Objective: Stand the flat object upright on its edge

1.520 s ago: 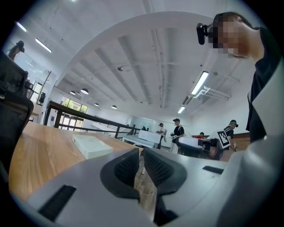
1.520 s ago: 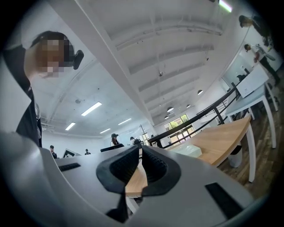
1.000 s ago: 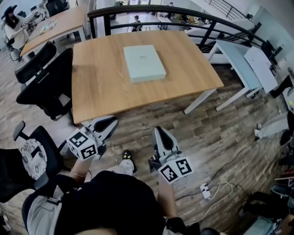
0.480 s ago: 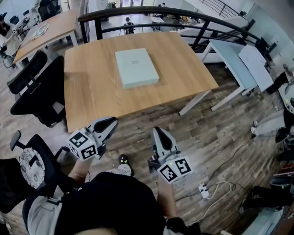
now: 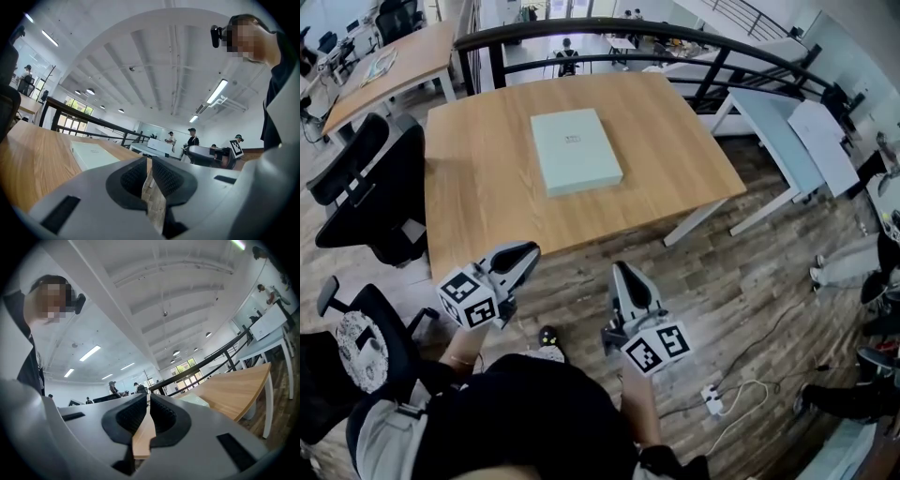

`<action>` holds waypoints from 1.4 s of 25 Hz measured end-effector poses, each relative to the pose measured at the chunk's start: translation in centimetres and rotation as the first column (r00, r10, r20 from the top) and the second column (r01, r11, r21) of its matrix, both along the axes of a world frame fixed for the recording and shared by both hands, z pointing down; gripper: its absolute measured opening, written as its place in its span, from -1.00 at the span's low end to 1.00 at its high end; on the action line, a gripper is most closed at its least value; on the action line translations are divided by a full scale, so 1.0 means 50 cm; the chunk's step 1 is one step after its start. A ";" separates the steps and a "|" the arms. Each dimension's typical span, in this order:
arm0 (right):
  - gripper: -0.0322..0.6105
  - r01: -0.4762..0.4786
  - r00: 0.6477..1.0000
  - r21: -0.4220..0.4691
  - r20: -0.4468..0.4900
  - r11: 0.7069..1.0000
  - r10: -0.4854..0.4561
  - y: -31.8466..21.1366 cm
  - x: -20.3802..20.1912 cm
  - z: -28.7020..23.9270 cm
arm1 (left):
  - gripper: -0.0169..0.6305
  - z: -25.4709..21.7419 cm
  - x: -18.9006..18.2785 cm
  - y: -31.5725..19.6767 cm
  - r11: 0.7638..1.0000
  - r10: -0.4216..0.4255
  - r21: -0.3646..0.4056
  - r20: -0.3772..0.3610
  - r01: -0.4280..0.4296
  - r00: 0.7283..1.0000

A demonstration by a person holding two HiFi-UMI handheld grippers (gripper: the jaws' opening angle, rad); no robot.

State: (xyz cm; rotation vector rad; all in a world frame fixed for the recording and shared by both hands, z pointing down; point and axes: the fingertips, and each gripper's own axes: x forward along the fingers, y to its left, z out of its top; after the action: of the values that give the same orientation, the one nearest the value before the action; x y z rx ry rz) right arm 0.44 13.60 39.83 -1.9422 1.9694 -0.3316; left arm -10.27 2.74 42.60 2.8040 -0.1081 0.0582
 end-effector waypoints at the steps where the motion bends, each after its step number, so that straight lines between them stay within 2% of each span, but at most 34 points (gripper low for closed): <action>1: -0.80 0.002 1.000 0.000 0.000 1.000 -0.002 -0.010 0.005 0.000 | -0.81 0.000 0.006 -0.010 1.000 -0.003 -0.001 -0.003 0.002 1.000; 8: -0.80 0.000 1.000 0.002 0.005 1.000 0.000 -0.050 0.052 0.012 | -0.81 0.010 0.050 -0.057 1.000 -0.012 0.008 0.003 0.012 1.000; 17: -0.80 0.018 1.000 -0.013 0.024 1.000 -0.018 -0.109 0.079 0.032 | -0.81 0.024 0.069 -0.112 0.999 -0.033 -0.001 0.011 0.033 0.999; 28: -0.80 0.096 0.995 -0.030 0.015 0.995 -0.095 -0.163 0.051 0.031 | -0.81 0.025 0.041 -0.148 0.996 -0.087 -0.005 0.003 0.087 0.996; 35: -0.80 0.116 0.993 -0.055 -0.008 0.992 -0.117 -0.199 0.050 0.038 | -0.81 0.056 0.005 -0.185 0.986 -0.161 -0.036 0.026 0.161 0.987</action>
State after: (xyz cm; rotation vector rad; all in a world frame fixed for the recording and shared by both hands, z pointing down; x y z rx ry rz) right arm 2.94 3.67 41.71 -1.8693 2.1069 -0.4094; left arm -10.00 -6.50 45.40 2.7461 -0.3350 0.0529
